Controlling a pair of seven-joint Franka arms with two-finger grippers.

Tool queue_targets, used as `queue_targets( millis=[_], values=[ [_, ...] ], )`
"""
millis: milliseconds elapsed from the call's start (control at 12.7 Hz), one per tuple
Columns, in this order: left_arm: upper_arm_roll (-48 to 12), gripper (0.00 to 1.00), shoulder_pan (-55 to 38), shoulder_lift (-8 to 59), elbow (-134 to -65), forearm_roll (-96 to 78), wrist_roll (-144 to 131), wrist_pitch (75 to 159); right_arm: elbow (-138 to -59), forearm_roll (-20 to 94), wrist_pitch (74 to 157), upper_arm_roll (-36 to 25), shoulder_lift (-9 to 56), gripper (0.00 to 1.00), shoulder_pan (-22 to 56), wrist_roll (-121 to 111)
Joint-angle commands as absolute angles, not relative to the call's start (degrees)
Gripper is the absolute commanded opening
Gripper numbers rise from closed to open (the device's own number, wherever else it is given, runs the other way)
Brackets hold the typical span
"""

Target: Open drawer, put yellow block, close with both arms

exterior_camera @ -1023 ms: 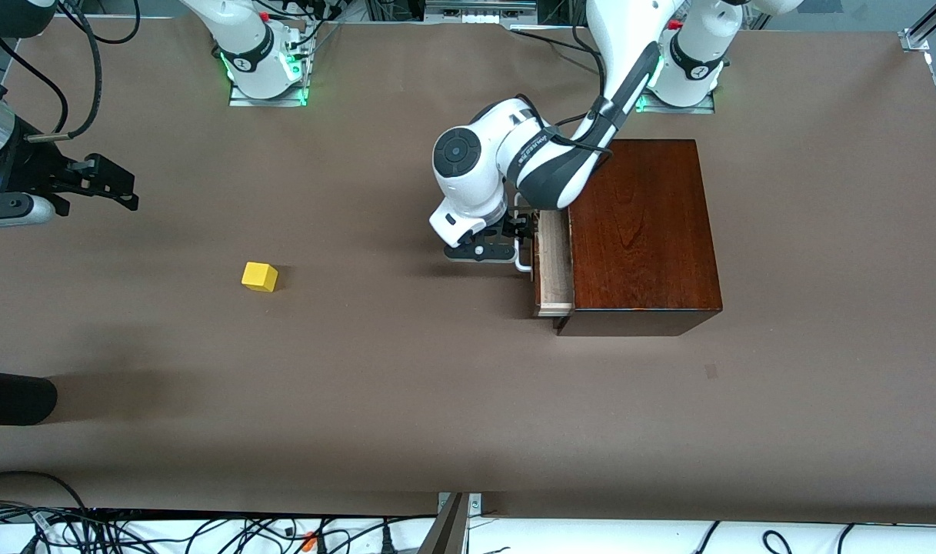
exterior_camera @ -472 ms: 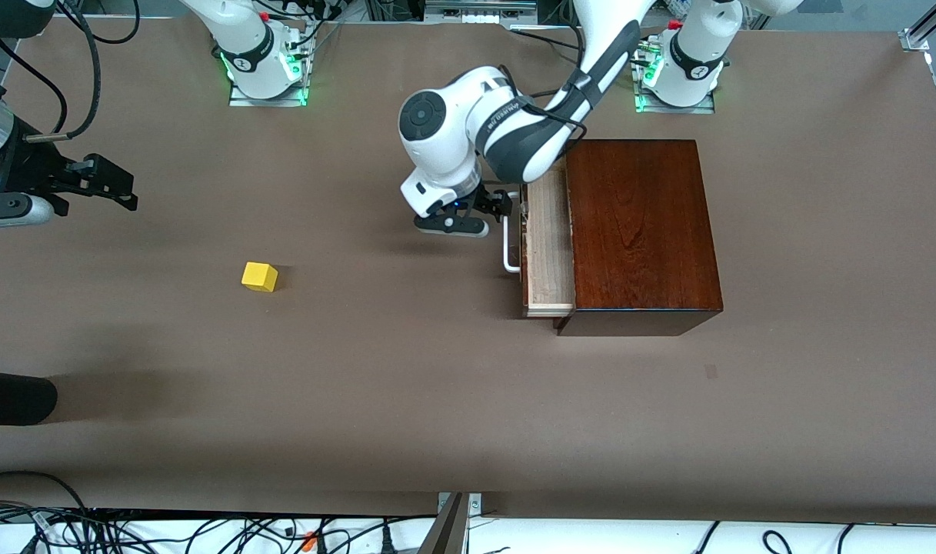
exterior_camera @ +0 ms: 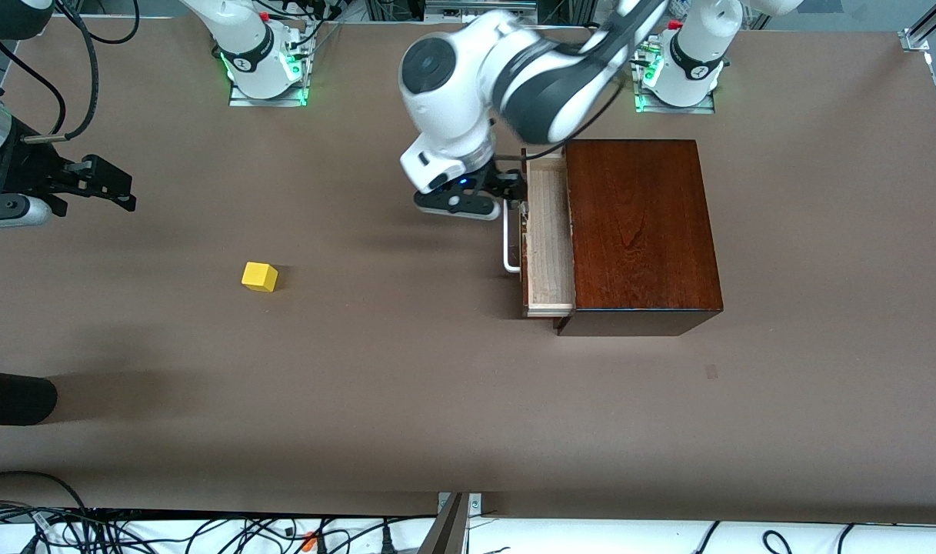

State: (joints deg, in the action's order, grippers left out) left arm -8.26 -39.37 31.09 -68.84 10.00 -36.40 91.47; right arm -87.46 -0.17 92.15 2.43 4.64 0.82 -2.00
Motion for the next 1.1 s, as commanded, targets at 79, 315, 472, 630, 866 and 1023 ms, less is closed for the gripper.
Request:
queue_targets(
  millis=[79, 315, 472, 630, 866, 1023],
  values=[
    [-8.44, 1.0, -29.74, 24.54, -68.73, 8.88, -30.94, 86.85, -86.4, -0.09, 94.3, 2.81, 6.41, 1.0, 0.35, -1.76],
    [-8.88, 1.0, -18.67, 20.75, -68.99, 7.66, -23.15, 85.96, -86.4, -0.09, 98.25, 2.81, 8.87, 1.0, 0.61, -2.11],
    [-8.61, 1.0, -12.16, 17.77, -71.18, 2.92, -19.0, 86.4, -86.4, 0.53, 98.79, 2.73, 8.79, 1.0, 0.35, -2.2],
    [-8.0, 1.0, -8.89, 13.21, -75.82, 2.72, -10.95, 86.83, -86.57, -0.09, 98.88, 2.81, 8.96, 1.0, 0.44, -2.46],
    [-5.9, 1.0, -5.19, 5.48, -84.08, 2.55, -4.84, 89.46, -86.75, -0.09, 98.53, 2.81, 12.99, 1.0, 0.53, -4.73],
    [-2.65, 1.0, -5.27, 0.9, -90.06, 2.37, -4.49, 91.92, -88.67, 0.0, 99.14, 2.9, 15.63, 1.0, 0.79, -5.19]
  ],
)
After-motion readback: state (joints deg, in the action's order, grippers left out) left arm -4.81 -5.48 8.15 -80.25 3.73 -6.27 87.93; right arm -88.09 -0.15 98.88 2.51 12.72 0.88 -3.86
